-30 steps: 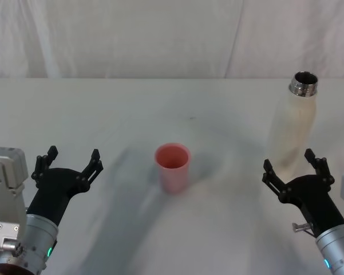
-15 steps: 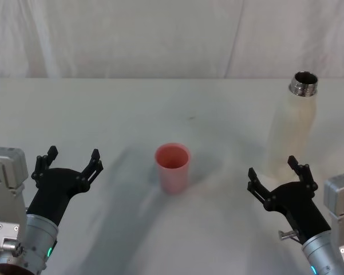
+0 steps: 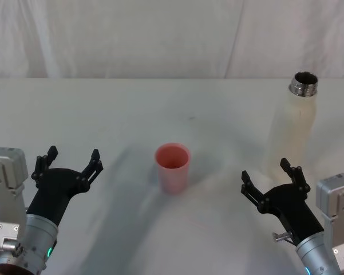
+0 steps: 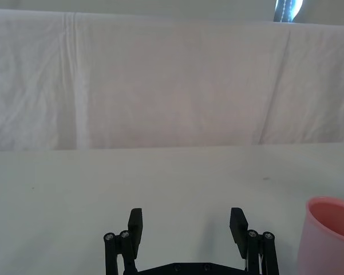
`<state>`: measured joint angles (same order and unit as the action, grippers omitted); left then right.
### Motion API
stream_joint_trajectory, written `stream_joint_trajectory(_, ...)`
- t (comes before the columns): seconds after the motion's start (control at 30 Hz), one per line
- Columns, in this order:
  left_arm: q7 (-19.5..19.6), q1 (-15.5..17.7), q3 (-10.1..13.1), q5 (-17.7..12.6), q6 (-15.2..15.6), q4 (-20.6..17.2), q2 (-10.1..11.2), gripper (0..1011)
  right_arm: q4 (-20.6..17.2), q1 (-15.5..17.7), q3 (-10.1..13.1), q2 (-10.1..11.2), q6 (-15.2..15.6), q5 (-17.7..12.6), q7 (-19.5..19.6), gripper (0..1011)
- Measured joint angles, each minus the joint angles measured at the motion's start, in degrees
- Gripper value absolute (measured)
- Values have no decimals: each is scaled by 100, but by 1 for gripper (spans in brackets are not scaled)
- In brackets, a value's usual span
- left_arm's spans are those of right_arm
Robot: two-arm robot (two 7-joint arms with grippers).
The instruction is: Grasp the thermos with one hand and pour water into the cup lid.
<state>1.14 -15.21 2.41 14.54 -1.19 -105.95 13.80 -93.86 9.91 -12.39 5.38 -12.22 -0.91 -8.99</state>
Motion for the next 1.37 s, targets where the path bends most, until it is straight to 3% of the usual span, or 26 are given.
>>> stream_joint_trajectory(1.37,0,0,0,0,0,0,0,1001,-31,10,23,3,7,-3,12,1002)
